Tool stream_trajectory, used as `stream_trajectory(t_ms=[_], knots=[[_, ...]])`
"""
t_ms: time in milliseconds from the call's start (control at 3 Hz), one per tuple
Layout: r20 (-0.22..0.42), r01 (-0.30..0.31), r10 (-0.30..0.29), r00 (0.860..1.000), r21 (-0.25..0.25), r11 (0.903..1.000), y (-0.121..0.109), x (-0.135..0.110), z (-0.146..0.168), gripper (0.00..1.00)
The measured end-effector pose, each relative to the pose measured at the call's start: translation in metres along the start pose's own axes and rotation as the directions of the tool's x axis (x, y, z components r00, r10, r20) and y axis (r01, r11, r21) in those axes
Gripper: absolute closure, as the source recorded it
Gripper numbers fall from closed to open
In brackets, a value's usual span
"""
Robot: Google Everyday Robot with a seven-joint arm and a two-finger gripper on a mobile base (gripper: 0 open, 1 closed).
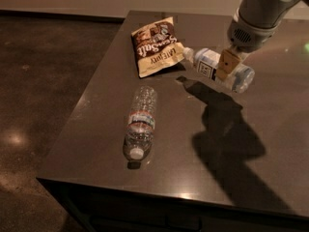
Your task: Pick blue plastic bottle
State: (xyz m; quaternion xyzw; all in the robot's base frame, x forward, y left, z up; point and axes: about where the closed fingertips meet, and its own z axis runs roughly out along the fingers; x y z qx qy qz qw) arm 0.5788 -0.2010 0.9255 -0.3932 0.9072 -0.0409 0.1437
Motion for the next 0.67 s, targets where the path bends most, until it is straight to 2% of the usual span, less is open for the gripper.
stream_trajectory(t_ms=[333,667], knots=[[0.022,0.045,-0.045,0.999,-0.007,0.9990,0.0099,-0.0084,-0.0115,1.00],[0.022,0.045,-0.045,0.999,-0.007,0.9990,0.0099,-0.0084,-0.0115,1.00]])
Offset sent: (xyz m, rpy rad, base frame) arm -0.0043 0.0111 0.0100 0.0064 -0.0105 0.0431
